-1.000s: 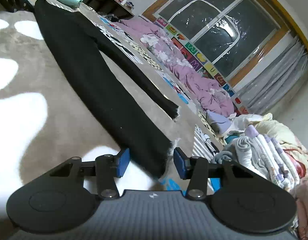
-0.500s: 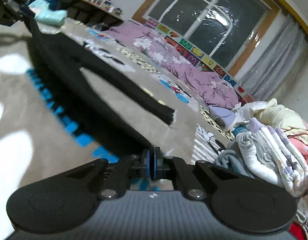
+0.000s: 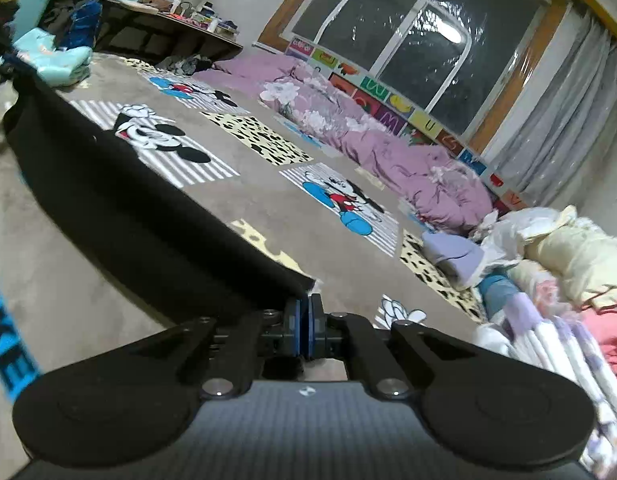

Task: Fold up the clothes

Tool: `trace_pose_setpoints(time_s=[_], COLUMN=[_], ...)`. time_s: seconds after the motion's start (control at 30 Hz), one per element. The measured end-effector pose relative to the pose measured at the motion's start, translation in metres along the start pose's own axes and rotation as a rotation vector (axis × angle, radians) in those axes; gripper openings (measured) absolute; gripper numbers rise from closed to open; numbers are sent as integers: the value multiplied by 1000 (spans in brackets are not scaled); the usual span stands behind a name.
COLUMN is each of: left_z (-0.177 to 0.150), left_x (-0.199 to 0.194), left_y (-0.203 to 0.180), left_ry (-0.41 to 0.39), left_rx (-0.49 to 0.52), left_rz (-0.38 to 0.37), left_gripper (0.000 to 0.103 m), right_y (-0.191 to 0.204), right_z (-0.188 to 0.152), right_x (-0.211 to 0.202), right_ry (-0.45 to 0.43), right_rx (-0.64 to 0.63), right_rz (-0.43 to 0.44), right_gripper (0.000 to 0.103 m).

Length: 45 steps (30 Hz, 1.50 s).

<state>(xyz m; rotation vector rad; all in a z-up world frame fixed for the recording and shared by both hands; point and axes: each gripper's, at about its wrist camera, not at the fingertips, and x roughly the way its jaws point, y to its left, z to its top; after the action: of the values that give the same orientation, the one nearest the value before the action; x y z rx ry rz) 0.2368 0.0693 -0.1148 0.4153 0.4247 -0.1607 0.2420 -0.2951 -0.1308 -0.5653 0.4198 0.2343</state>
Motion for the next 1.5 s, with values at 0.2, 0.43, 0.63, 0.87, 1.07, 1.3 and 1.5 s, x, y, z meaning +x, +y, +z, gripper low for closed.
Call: trace_pose_setpoints(time_s=[0.2, 0.43, 0.63, 0.87, 1.07, 1.3, 1.5], left_z=[-1, -4, -5, -7, -10, -6, -7], left_x=[30, 48, 61, 77, 87, 95, 79], left_y=[19, 49, 67, 72, 71, 83, 103], left_ry=[55, 110, 132, 146, 155, 145, 107], left_rx=[-118, -320, -421, -490, -493, -499, -517], left_rz=[-64, -145, -187, -195, -180, -155, -186], left_gripper=[9, 9, 9, 9, 6, 0, 42], right_y=[-16, -25, -39, -48, -54, -54, -56], right_z=[21, 45, 59, 62, 51, 46, 45], right_x=[44, 81, 111, 155, 186, 202, 192], right_ry=[54, 111, 176, 293, 387, 437, 381], right_rx=[32, 29, 85, 167, 252, 289, 333], right_rz=[61, 146, 212, 294, 362, 385, 333], right_gripper=[4, 4, 4, 4, 4, 4, 10])
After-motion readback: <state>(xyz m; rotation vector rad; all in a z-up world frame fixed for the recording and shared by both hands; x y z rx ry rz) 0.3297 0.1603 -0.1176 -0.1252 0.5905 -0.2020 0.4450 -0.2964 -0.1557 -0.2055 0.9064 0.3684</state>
